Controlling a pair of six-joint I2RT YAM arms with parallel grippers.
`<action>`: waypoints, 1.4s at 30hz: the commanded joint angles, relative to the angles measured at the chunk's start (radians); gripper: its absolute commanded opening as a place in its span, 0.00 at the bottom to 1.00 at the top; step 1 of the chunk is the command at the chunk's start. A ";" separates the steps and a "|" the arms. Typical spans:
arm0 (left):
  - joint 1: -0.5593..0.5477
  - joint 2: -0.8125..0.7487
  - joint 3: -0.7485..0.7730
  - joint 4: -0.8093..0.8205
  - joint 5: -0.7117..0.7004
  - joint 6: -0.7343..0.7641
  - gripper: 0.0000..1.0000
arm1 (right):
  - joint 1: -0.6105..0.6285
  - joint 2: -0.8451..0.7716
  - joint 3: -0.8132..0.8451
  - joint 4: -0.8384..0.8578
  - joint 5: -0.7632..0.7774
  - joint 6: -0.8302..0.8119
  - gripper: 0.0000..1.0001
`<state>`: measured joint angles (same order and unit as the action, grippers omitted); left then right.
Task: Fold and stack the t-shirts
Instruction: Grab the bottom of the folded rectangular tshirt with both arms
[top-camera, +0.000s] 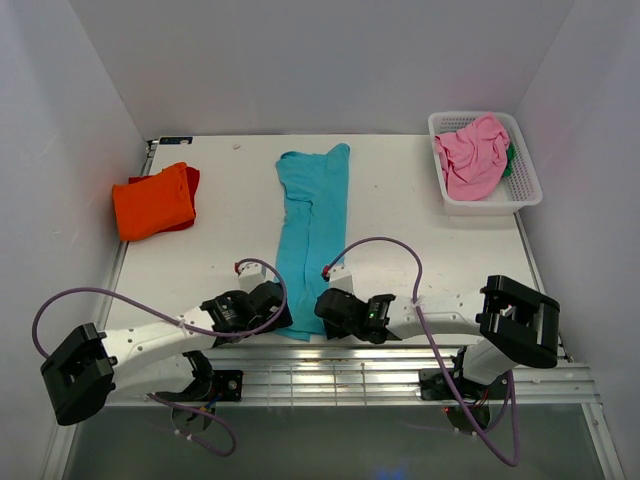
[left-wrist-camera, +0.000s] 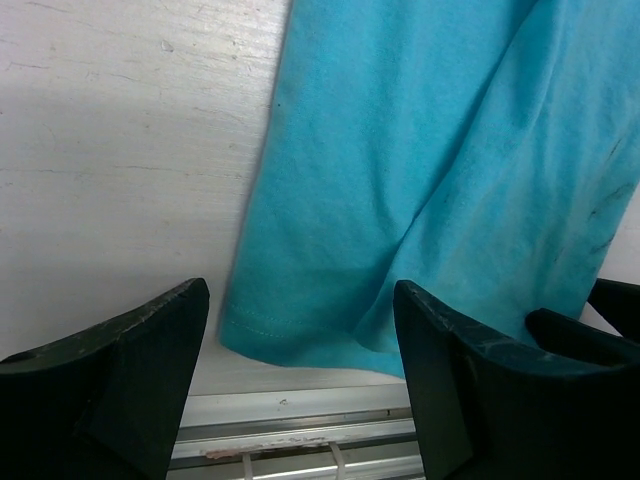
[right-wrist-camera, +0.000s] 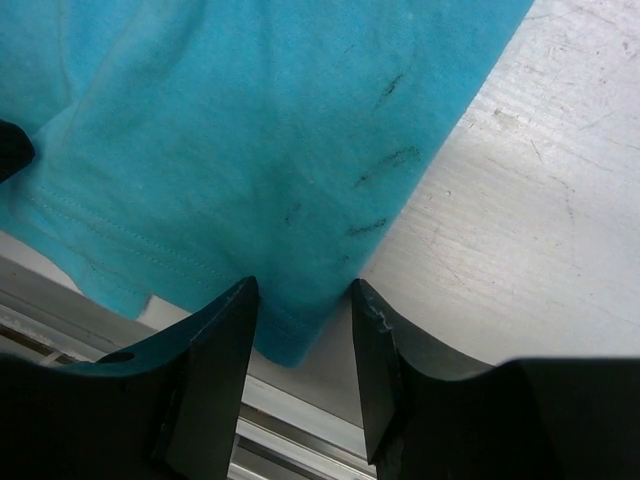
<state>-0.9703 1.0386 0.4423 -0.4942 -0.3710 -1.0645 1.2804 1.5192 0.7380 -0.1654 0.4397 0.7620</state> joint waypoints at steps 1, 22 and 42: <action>-0.019 0.029 -0.014 -0.038 0.050 -0.045 0.84 | 0.013 0.010 0.017 -0.042 0.030 0.043 0.47; -0.154 0.095 0.018 0.011 0.050 -0.081 0.00 | 0.037 -0.011 0.026 -0.124 0.056 0.066 0.09; -0.238 0.072 0.168 -0.126 -0.196 -0.192 0.00 | 0.076 -0.013 0.170 -0.273 0.221 0.043 0.09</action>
<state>-1.2045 1.1351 0.5659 -0.5991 -0.4797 -1.2327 1.3506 1.4815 0.8406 -0.4259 0.5819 0.8284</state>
